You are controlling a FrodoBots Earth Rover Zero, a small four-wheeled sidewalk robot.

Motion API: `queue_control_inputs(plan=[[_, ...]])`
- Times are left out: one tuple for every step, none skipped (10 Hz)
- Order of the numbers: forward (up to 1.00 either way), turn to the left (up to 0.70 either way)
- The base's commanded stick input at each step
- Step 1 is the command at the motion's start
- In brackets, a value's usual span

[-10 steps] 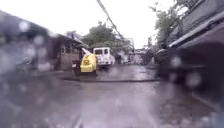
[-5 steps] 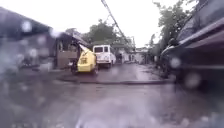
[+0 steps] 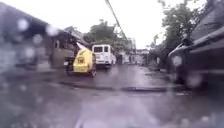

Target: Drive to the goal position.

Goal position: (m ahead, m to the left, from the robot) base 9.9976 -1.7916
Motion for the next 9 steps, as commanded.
queue_control_inputs(plan=[[1.0,0.0],[1.0,0.01],[1.0,0.27],[1.0,0.16],[1.0,0.0],[1.0,0.0],[1.0,0.0],[1.0,0.0],[1.0,-0.05]])
